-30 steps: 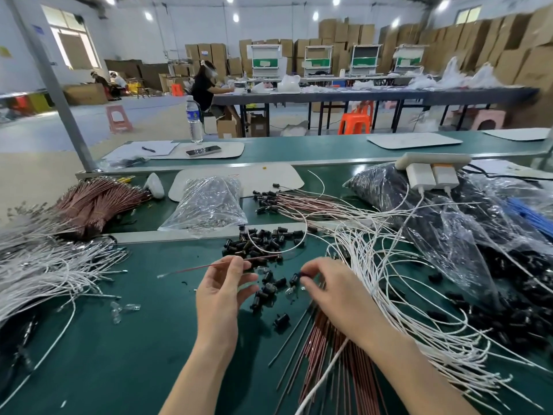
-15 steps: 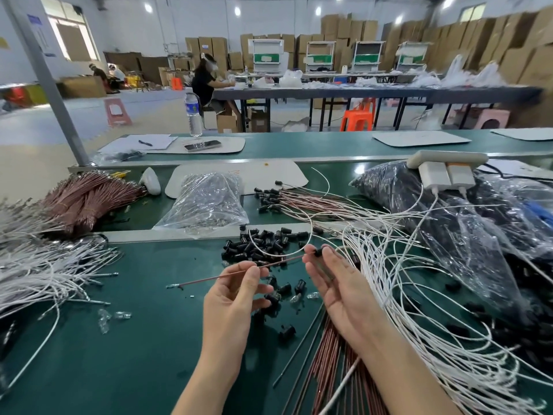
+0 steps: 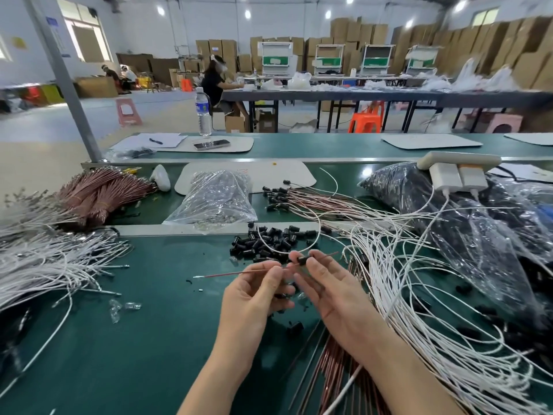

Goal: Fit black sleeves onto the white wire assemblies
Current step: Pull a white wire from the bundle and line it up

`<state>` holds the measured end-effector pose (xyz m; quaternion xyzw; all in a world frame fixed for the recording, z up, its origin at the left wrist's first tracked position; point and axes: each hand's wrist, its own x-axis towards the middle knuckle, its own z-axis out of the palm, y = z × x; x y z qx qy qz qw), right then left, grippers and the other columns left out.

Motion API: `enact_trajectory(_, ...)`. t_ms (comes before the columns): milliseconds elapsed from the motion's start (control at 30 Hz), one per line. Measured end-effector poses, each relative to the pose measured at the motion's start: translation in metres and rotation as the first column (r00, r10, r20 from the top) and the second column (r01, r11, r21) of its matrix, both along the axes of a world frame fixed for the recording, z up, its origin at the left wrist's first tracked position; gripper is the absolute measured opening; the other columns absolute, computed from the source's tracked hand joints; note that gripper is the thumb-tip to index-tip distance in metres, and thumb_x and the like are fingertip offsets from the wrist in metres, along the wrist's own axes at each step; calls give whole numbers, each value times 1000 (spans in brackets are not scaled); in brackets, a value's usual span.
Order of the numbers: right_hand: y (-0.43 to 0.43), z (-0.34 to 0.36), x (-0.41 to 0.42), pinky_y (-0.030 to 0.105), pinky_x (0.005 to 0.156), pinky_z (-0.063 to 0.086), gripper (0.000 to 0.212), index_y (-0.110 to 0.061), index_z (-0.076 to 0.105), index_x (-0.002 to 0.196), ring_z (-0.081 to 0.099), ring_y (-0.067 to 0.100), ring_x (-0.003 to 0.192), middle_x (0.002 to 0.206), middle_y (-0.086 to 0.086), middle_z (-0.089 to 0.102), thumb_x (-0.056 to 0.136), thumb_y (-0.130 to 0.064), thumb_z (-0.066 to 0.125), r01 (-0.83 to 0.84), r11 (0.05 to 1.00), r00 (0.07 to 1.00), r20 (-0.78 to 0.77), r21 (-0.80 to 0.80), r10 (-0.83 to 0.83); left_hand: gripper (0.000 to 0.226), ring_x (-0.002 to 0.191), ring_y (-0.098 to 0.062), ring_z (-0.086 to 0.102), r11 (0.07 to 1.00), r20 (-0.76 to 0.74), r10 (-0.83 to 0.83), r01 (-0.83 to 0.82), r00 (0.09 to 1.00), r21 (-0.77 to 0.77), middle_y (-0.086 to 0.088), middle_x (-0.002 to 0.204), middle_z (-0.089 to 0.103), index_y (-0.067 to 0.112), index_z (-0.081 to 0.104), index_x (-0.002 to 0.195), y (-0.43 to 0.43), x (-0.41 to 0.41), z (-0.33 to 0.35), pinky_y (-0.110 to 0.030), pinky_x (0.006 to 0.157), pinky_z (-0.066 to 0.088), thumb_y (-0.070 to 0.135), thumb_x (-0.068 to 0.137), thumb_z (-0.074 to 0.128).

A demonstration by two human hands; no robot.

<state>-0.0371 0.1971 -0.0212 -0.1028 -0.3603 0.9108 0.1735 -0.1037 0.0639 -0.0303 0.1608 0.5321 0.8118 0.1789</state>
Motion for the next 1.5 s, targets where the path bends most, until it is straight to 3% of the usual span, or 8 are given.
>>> enact_trajectory(233,4,1,2,29,79,62,31,-5,62,117,74,26,99,119,20,72,86,-5,62,99,995,995,-8,27,-99,36,68,-20,69,997,86,48,-53,995,58,-11,85,74,12,66,109,2,-3,-1,-26,56,57,32,80,71)
enact_trajectory(400,12,4,5,32,84,62,33,-6,62,121,72,28,106,122,18,71,87,-6,62,110,994,994,-5,-1,-110,23,67,-15,70,986,224,68,-100,972,134,-11,87,74,7,69,95,-3,-11,0,-23,57,58,25,80,70)
enact_trajectory(600,-5,2,0,31,76,61,30,-5,62,117,74,29,98,118,21,72,87,-9,64,17,994,1000,6,112,-18,22,66,-19,68,997,13,-76,76,997,-25,-13,87,75,12,75,97,6,8,1,-25,57,57,26,80,71)
enact_trajectory(833,37,13,16,31,83,61,25,-10,65,117,73,24,93,104,12,75,98,-4,49,402,915,913,-69,-6,-402,28,64,-16,66,962,-222,-18,-44,975,-270,-2,81,72,20,67,105,-1,15,1,-27,56,56,41,87,62)
enact_trajectory(967,52,14,23,28,80,57,23,-14,65,112,70,15,84,93,5,74,103,-4,47,640,768,765,-72,-21,-640,22,61,-7,59,864,-531,-146,-154,835,-480,12,80,68,39,62,96,1,25,-3,-22,58,51,57,90,50)
enact_trajectory(1133,65,12,27,22,75,56,19,-14,65,105,67,10,75,83,-2,70,101,-3,50,802,598,597,-33,-11,-801,19,71,1,60,678,-675,-394,-299,624,-672,20,82,66,38,61,99,39,23,13,-21,64,50,48,102,45)
enact_trajectory(1333,71,7,27,18,71,54,17,-14,68,103,68,9,75,86,-2,69,98,-3,55,855,516,516,28,56,-856,40,73,-28,65,406,-496,-627,-292,601,-866,-5,78,66,8,63,87,112,10,31,-35,67,55,40,103,45)
enact_trajectory(1500,75,4,25,18,70,54,17,-13,67,103,67,9,75,87,0,67,97,-3,56,858,512,511,34,43,-859,38,76,-33,58,253,-366,-647,-265,669,-931,-9,78,57,13,44,68,148,16,35,-35,69,47,33,97,56)
